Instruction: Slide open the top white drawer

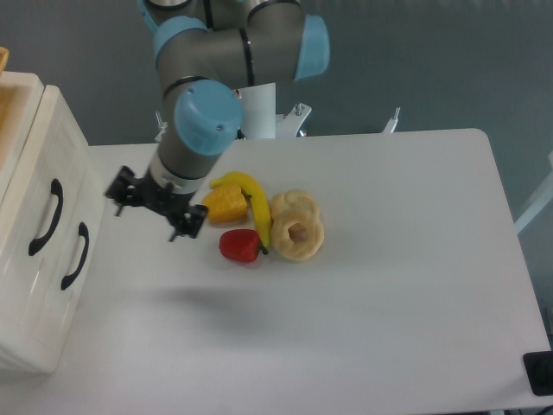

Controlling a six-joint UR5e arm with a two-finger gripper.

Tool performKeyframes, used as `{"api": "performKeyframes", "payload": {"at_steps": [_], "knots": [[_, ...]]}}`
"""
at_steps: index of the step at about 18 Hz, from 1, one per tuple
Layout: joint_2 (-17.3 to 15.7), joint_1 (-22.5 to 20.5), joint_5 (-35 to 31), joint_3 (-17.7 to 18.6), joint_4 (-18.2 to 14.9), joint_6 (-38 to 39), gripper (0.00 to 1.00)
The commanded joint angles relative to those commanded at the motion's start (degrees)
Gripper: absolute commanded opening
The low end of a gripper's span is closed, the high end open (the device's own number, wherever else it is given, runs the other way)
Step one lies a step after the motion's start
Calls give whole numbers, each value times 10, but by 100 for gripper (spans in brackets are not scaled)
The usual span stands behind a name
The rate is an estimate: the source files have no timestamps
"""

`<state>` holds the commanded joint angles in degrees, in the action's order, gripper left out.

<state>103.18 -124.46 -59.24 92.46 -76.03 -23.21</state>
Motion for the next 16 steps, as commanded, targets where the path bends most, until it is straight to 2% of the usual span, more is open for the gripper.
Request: {"api": "performKeyframes", "payload": {"at_steps": [10,16], "knots": [[6,28,17,0,0,33,100],[22,47,16,-1,1,42,100]]}}
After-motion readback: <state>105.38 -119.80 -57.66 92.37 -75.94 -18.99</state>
